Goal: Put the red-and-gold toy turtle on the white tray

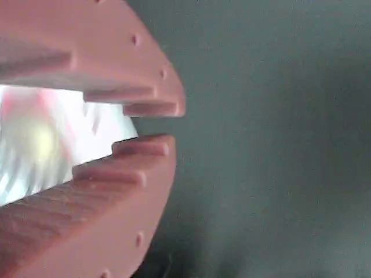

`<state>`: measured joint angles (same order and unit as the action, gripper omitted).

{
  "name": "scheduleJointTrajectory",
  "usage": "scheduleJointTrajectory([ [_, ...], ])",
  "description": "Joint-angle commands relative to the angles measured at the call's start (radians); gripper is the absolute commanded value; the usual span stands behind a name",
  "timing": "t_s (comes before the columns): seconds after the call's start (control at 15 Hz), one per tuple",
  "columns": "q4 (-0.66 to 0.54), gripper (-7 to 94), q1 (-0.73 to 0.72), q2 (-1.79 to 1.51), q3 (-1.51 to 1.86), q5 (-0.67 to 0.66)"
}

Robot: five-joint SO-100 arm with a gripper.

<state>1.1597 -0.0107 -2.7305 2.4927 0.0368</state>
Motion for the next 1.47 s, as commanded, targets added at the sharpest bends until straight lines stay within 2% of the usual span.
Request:
scheduleJointTrajectory([
  [0.0, 0.009, 0, -0.038, -0.178, 0.153, -0.009],
  [0.2, 0.091, 0, -0.091, -0.347, 0.258, -0.018],
  [0.47, 0.112, 0, -0.092, -0.488, 0.400, -0.012],
  [1.4, 0.114, 0, -0.091, -0.522, 0.426, 0.009],
])
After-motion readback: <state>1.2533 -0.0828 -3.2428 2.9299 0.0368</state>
